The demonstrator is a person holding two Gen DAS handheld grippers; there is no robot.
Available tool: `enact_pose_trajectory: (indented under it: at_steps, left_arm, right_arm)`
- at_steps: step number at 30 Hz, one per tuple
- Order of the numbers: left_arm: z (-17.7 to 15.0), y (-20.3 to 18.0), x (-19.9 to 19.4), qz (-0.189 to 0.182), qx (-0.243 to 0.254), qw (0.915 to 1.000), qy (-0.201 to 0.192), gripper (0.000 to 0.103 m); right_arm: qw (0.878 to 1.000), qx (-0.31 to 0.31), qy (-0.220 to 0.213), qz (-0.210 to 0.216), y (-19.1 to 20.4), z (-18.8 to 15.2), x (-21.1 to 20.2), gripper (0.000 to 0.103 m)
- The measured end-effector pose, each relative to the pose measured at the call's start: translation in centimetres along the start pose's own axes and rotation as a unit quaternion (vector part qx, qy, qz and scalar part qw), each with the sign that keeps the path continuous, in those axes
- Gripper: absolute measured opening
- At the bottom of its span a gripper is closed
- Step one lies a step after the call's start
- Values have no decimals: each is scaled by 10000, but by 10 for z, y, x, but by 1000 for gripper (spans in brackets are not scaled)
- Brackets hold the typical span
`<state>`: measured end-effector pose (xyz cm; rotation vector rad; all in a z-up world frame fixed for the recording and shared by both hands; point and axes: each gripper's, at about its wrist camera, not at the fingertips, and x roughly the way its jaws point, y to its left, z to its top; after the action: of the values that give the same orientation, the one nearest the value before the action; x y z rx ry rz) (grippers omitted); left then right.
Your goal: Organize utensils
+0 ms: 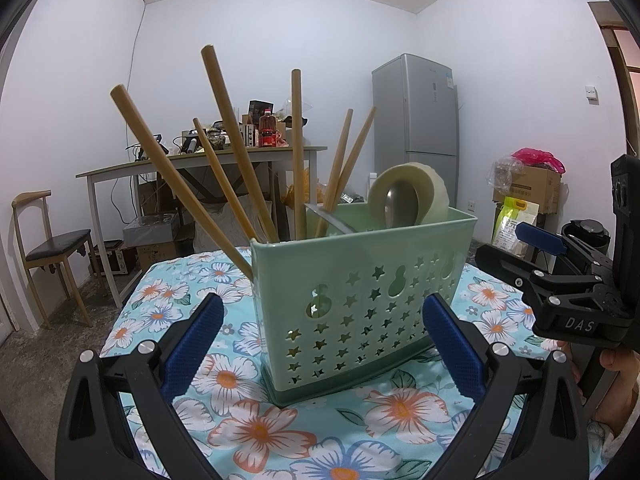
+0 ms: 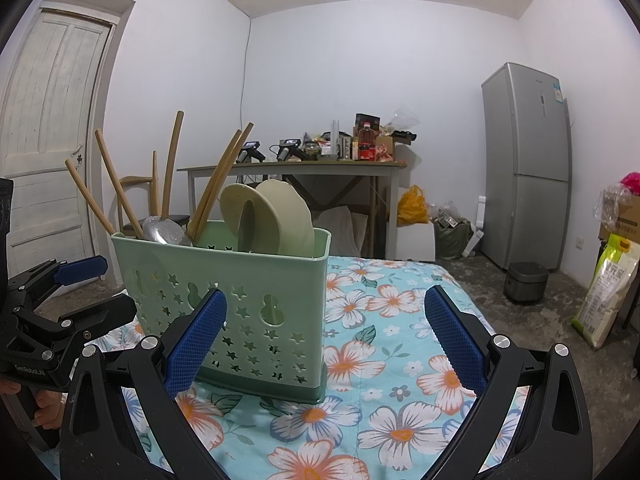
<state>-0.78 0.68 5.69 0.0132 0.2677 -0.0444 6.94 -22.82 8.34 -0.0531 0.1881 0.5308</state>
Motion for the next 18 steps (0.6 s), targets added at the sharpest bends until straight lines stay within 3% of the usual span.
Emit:
enact_pose_trajectory:
  at_steps: [18]
  left_arm:
    - [-1, -2, 0, 14, -3, 10000, -8, 98]
  right_arm:
    - [10000, -4, 1, -1, 1, 0, 1, 95]
